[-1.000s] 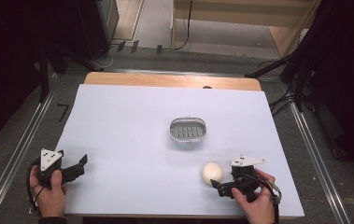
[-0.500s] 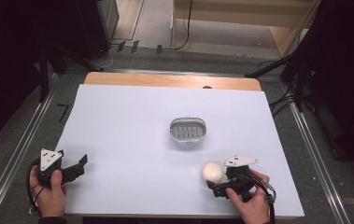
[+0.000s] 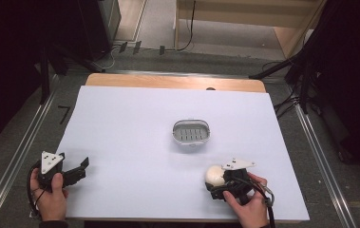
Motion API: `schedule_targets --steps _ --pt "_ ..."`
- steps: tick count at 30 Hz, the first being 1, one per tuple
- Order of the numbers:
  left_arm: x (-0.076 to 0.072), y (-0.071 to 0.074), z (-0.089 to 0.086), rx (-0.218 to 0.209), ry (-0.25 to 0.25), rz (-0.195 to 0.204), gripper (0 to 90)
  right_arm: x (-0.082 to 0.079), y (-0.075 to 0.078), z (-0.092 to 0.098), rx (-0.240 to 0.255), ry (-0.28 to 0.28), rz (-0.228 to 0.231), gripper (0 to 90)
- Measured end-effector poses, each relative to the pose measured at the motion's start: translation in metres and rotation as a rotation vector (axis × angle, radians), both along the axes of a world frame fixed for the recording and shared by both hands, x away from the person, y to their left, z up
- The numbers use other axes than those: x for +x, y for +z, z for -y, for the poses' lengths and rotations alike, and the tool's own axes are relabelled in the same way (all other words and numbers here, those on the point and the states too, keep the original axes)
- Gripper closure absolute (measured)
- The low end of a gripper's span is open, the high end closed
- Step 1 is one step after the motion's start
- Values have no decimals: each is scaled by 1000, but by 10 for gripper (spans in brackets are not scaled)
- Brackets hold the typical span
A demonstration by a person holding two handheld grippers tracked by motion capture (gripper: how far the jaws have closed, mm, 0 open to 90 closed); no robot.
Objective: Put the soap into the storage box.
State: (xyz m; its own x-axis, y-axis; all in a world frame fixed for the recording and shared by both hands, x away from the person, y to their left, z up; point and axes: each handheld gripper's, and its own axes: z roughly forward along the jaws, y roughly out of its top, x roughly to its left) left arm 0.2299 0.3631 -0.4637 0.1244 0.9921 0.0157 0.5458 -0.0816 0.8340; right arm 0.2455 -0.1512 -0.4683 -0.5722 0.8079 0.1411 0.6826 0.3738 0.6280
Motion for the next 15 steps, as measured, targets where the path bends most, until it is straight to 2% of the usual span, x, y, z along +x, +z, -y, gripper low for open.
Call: schedule_targets --steps 4,10,13,15 --pt "0 0 0 -1 0 1 145 0 -4 -6 -19 -5 3 135" --pt "0 0 0 -1 0 0 145 0 -5 -9 -19 -16 14 167" --pt "0 0 0 -1 0 0 145 0 -4 -10 -29 -37 27 241" --pt "0 0 0 -1 1 0 145 0 -4 -9 -27 -41 26 242"
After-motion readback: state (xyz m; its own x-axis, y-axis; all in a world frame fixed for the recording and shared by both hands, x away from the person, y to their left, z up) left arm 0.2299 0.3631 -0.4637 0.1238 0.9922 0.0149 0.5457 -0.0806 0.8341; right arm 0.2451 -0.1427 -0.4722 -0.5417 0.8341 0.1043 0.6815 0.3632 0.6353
